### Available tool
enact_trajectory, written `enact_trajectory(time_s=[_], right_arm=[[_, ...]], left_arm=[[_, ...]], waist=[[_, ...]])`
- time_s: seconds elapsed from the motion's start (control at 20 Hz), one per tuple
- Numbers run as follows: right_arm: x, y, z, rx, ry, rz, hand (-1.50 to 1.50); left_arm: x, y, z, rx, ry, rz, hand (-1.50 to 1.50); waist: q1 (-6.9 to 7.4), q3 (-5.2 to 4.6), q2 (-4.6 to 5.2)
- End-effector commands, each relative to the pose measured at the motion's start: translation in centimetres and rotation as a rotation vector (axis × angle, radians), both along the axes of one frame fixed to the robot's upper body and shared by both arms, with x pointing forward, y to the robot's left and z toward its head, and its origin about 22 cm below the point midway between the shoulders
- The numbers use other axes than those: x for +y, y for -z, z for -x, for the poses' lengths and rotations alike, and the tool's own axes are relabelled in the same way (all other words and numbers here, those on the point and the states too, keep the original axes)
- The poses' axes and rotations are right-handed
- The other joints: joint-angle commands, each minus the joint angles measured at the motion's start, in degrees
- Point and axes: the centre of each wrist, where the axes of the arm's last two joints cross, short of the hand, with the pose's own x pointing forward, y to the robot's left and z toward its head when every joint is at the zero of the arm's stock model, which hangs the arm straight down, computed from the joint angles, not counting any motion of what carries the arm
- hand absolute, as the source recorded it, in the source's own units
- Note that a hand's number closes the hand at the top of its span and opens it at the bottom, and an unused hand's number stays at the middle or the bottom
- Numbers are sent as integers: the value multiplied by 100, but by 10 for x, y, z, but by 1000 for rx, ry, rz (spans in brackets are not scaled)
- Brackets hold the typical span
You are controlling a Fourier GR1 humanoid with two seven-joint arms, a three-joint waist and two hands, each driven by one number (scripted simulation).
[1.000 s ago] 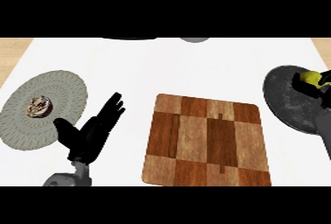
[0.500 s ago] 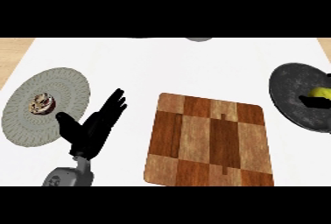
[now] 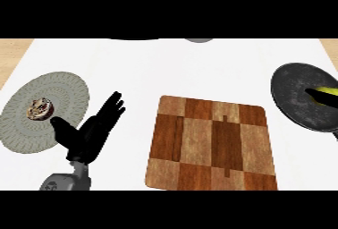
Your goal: Pick the pear from the cutting board and place it in the pan
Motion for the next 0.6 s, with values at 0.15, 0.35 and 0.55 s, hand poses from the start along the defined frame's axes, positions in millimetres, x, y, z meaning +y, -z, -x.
enact_trajectory(time_s=[0.15, 0.35, 0.55], right_arm=[[-42, 17, 45, -75, -134, -214, -150], [-70, 16, 74, -78, -228, -243, -150], [-78, 31, 99, -82, -283, -271, -150]], left_arm=[[2, -9, -8, 12, -9, 19, 0], [-10, -9, 0, -8, -3, -5, 0], [-7, -4, 4, 5, -21, -1, 0]], waist=[[-108, -20, -49], [-101, -17, -56], [-121, -26, -80]])
